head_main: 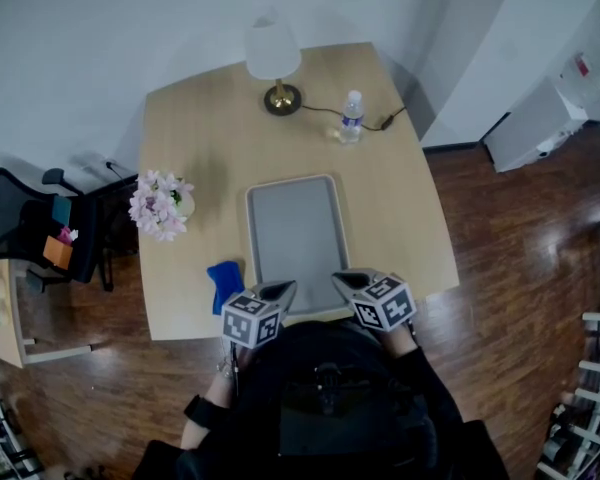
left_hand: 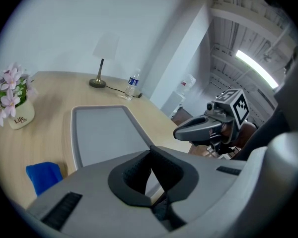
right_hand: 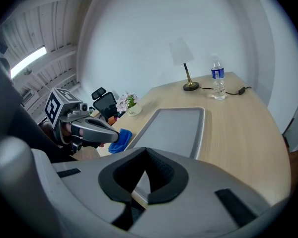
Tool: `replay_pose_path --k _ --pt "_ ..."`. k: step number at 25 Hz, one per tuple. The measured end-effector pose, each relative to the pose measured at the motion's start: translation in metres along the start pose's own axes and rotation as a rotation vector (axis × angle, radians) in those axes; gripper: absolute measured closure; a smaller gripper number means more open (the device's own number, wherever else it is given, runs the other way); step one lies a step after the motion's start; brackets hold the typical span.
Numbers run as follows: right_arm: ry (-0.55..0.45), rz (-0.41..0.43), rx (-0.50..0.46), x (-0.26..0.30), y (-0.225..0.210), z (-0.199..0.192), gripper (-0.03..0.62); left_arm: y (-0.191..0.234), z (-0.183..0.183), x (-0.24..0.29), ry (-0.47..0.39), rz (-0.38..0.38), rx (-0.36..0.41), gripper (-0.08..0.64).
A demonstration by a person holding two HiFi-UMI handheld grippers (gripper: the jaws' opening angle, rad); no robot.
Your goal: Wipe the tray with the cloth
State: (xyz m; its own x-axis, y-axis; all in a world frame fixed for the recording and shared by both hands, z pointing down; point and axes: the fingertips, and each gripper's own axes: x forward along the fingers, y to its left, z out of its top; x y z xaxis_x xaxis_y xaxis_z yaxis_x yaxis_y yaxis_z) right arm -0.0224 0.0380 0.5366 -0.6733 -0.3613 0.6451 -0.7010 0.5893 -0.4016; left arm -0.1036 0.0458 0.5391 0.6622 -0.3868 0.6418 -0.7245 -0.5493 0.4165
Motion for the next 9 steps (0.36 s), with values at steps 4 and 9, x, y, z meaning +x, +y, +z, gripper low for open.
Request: replay_pose_path --k 4,9 --pt "-0.003 -0.004 0.003 -0.0003 0.0001 -0.0009 0.592 0.0003 -0.0006 0.0003 0.003 -0.003 0.006 0.565" --pt "-0.001 -0.007 0.006 0.0002 -0.0016 0.0015 0.592 0.0011 0.0023 0.0008 0.006 -0.007 0.009 0.565"
